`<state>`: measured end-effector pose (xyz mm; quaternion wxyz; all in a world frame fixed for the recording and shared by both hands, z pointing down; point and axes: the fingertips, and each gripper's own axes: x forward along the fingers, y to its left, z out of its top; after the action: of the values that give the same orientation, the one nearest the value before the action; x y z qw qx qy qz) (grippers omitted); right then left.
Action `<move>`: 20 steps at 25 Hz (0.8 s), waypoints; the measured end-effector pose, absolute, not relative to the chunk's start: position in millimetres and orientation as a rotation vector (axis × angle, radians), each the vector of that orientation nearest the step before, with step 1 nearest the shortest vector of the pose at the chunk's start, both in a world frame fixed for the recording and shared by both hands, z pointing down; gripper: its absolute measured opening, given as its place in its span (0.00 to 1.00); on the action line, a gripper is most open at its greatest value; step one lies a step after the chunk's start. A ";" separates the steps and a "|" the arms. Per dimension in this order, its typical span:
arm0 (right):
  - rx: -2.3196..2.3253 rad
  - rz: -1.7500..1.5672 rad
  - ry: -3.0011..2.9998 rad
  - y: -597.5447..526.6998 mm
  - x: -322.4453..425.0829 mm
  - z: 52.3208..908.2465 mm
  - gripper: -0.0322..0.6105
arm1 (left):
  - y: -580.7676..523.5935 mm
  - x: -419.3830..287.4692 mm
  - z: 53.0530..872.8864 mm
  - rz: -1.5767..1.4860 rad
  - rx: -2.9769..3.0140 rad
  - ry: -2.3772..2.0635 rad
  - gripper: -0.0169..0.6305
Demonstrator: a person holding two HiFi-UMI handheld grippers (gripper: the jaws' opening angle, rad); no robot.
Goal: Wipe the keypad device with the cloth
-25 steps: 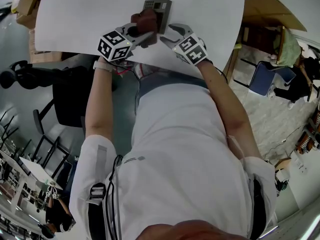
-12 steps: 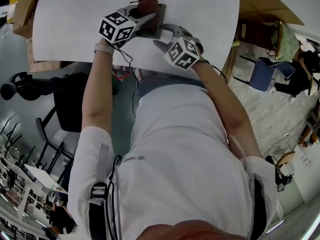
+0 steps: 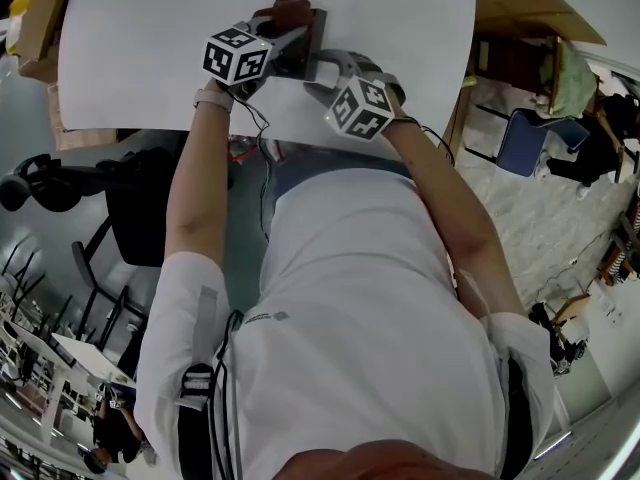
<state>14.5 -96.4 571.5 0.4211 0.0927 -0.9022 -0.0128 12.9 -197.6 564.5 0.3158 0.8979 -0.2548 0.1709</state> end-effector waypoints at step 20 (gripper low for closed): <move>0.247 -0.016 -2.262 -98.2 16.4 571.7 0.39 | -166.7 -70.7 634.4 0.461 2.051 -0.954 0.11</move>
<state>16.4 -98.2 571.7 0.4195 0.0985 -0.9024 -0.0066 -70.7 -166.7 634.4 0.4048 0.8124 -0.3778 0.1825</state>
